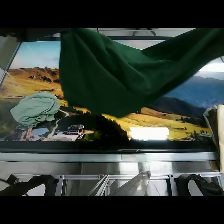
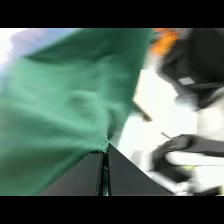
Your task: Fold the shirts.
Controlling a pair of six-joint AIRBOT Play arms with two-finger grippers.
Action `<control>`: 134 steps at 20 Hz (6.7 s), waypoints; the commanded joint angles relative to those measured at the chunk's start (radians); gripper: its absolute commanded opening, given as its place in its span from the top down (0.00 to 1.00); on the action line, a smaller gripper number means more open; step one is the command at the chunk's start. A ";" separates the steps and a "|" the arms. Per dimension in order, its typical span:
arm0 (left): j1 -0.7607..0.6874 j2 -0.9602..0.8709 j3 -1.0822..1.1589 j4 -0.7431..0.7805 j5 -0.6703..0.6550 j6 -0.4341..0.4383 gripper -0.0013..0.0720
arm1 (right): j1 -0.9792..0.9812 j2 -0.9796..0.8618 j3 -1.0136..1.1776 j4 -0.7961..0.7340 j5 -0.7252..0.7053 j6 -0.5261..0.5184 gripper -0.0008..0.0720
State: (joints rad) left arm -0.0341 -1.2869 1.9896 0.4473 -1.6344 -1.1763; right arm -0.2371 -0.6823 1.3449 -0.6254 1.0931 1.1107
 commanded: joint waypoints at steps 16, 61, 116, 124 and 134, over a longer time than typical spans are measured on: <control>0.162 -0.369 -0.539 0.322 0.074 0.067 0.01 | -0.038 -0.634 -0.291 -0.205 -0.092 0.093 0.45; 0.399 0.323 -0.396 -0.291 0.080 0.127 0.95 | -0.138 0.210 -0.466 0.691 0.179 -0.249 0.96; 0.039 -0.743 -0.383 0.047 0.117 0.117 0.96 | -0.005 -1.022 -0.270 0.154 -0.067 -0.089 0.40; 0.027 -0.742 -0.383 0.043 0.114 0.117 0.96 | 0.144 -1.098 -0.213 0.370 -0.127 -0.190 0.90; 0.278 -0.315 -0.383 -0.991 -0.073 0.153 0.96 | -0.079 -0.524 0.136 0.569 0.151 -0.264 0.96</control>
State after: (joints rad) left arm 0.1688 -1.7535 1.6054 -0.2359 -1.6928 -1.0191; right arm -0.2470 -1.4158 1.3983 -0.0917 1.2346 0.8581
